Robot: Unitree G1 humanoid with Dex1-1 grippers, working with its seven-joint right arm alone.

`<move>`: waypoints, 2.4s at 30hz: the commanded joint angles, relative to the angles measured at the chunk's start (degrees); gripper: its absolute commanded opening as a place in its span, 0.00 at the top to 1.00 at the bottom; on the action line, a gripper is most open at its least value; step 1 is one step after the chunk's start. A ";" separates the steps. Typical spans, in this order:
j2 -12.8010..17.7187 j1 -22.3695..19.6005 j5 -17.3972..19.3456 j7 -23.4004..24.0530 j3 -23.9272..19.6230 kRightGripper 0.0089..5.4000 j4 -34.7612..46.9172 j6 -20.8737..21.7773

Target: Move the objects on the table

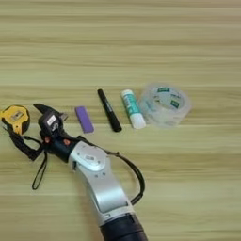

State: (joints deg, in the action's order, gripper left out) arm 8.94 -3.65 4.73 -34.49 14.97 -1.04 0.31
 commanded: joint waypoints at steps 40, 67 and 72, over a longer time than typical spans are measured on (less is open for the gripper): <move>-8.16 -17.34 -5.09 7.36 -2.55 0.24 -25.36 7.67; -3.80 -24.99 -8.04 20.29 -10.96 0.24 -38.82 7.77; -3.82 -24.84 -7.92 20.17 -11.08 0.25 -39.51 7.92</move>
State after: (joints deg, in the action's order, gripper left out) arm 4.05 -25.60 -2.76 -15.24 4.38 -41.47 8.41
